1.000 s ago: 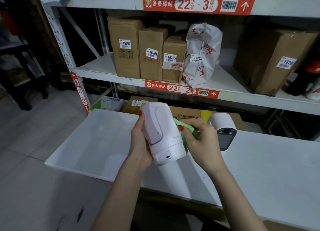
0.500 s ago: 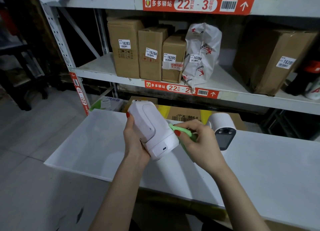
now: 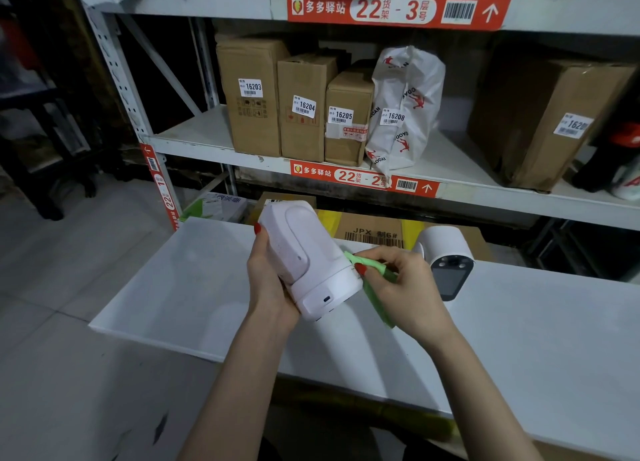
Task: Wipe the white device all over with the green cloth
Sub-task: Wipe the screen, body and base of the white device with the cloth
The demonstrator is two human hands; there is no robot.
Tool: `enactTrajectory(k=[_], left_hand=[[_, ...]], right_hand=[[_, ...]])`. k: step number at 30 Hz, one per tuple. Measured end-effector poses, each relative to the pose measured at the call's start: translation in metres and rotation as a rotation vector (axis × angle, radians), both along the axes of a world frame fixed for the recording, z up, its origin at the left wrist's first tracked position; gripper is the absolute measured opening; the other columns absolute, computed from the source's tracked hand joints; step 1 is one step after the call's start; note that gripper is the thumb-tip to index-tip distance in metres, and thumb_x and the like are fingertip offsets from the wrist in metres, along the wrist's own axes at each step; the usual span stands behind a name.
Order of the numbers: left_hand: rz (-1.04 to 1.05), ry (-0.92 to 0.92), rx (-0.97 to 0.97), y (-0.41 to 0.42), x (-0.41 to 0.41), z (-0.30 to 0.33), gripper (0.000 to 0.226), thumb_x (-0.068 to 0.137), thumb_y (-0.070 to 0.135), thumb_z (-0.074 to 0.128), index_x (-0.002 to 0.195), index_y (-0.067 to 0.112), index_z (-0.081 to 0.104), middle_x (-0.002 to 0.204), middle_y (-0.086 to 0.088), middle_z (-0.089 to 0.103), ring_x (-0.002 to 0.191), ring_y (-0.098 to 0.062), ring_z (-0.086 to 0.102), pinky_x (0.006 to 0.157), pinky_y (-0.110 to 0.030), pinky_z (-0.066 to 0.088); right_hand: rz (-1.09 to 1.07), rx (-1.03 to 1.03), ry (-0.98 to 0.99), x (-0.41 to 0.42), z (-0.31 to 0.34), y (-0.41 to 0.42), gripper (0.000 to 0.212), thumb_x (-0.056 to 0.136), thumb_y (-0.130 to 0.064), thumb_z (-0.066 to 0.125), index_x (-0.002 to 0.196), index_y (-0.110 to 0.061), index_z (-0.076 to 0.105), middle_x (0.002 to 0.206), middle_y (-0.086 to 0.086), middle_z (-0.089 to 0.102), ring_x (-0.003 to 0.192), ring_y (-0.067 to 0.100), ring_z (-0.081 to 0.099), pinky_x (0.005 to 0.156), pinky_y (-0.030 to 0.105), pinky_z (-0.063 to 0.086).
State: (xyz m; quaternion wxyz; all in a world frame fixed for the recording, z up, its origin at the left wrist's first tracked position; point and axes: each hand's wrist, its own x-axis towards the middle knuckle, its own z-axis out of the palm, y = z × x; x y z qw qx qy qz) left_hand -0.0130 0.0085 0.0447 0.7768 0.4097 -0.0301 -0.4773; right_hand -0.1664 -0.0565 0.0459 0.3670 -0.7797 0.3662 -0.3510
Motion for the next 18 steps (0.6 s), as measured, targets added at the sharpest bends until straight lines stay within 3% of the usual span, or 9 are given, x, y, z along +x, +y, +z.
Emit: enactTrajectory(k=[4, 9, 14, 16, 18], left_hand=[[-0.042, 0.026, -0.006, 0.0, -0.001, 0.002, 0.042, 0.093, 0.059, 0.048, 0.102, 0.024, 0.068, 0.082, -0.005, 0.075, 0.08, -0.027, 0.067, 0.071, -0.039, 0.056], [-0.091, 0.054, -0.012, 0.002, -0.001, 0.004, 0.044, 0.092, 0.06, 0.049, 0.108, 0.023, 0.067, 0.084, -0.005, 0.074, 0.079, -0.026, 0.068, 0.073, -0.039, 0.057], [-0.127, 0.131, -0.038, 0.004, 0.001, 0.005, 0.044, 0.09, 0.059, 0.053, 0.103, 0.02, 0.069, 0.086, -0.008, 0.074, 0.078, -0.03, 0.068, 0.082, -0.044, 0.053], [-0.145, 0.157, -0.052, 0.005, 0.001, 0.005, 0.044, 0.091, 0.059, 0.051, 0.098, 0.018, 0.068, 0.08, -0.009, 0.074, 0.069, -0.03, 0.07, 0.072, -0.044, 0.058], [-0.162, 0.167, -0.066, 0.006, 0.001, 0.005, 0.044, 0.093, 0.058, 0.048, 0.095, 0.018, 0.067, 0.074, -0.009, 0.073, 0.06, -0.028, 0.071, 0.057, -0.041, 0.06]], right_hand=[[-0.03, 0.075, -0.008, 0.0, -0.003, -0.001, 0.022, 0.088, -0.002, 0.059, 0.092, -0.016, 0.075, 0.085, -0.016, 0.068, 0.081, 0.003, 0.061, 0.068, 0.01, 0.045], [-0.012, 0.205, 0.003, 0.002, -0.009, -0.002, 0.023, 0.089, -0.005, 0.059, 0.083, -0.02, 0.075, 0.084, -0.008, 0.072, 0.085, 0.017, 0.064, 0.078, 0.031, 0.05], [0.063, 0.356, -0.101, 0.002, -0.003, 0.002, 0.025, 0.095, -0.007, 0.055, 0.082, -0.016, 0.074, 0.068, -0.007, 0.07, 0.062, 0.004, 0.059, 0.057, 0.015, 0.042], [0.107, 0.447, -0.176, 0.001, 0.003, 0.005, 0.024, 0.097, -0.006, 0.05, 0.085, -0.005, 0.071, 0.056, -0.009, 0.065, 0.048, -0.001, 0.054, 0.047, 0.01, 0.037], [0.133, 0.504, -0.202, 0.002, 0.004, 0.007, 0.029, 0.099, -0.013, 0.048, 0.084, 0.002, 0.069, 0.057, -0.002, 0.063, 0.049, 0.005, 0.052, 0.049, 0.013, 0.037]])
